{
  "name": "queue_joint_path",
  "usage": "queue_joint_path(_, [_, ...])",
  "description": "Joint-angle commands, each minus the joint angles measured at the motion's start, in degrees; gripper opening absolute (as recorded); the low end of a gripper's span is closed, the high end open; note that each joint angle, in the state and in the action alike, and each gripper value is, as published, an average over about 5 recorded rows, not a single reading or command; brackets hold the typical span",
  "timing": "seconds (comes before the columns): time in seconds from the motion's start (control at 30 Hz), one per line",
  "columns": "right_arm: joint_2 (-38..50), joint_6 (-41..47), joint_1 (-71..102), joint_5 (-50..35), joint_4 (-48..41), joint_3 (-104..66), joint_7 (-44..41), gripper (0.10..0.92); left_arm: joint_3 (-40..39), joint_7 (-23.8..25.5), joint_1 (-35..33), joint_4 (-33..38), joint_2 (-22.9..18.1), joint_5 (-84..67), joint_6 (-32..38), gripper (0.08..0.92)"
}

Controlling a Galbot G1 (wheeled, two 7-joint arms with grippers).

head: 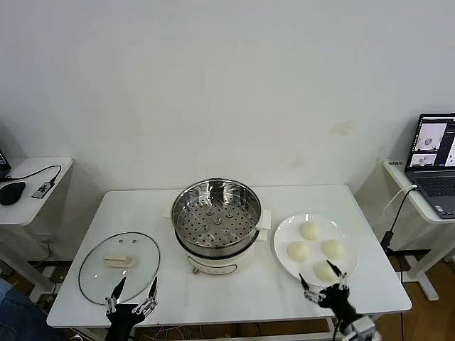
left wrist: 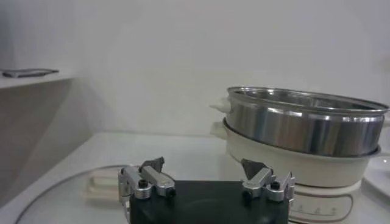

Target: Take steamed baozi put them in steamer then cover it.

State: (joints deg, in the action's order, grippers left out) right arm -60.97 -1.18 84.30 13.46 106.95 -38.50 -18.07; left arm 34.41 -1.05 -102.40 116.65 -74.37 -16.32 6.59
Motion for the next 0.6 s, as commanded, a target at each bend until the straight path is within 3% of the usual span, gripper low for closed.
queue_joint_path(0.03, [16.0, 4.3, -14.9, 13.8, -5.6, 1.7, -10.4, 0.823, 0.4, 0.2, 1.2, -0.2, 0.7, 1.7, -0.2, 0.823])
queue_joint_path(0.17, [22.2, 3.8, -25.2, 15.1, -10.2, 9.9, -16.2, 0.823, 1.0, 0.4, 1.3, -0.5, 1.0, 2.3, 0.0, 0.823])
queue_joint_path(0.33, [27.8, 5.3, -42.8, 10.7, -16.1, 26.1, -25.9, 0.823, 1.7, 0.7, 1.2, 0.0, 0.8, 4.0, 0.1, 0.823])
queue_joint_path(0.6, [29.0, 8.3, -68.1, 2.3, -26.5, 55.5, -39.4, 0.823, 2.7, 0.7, 0.8, 0.6, 0.2, 4.9, 0.1, 0.823])
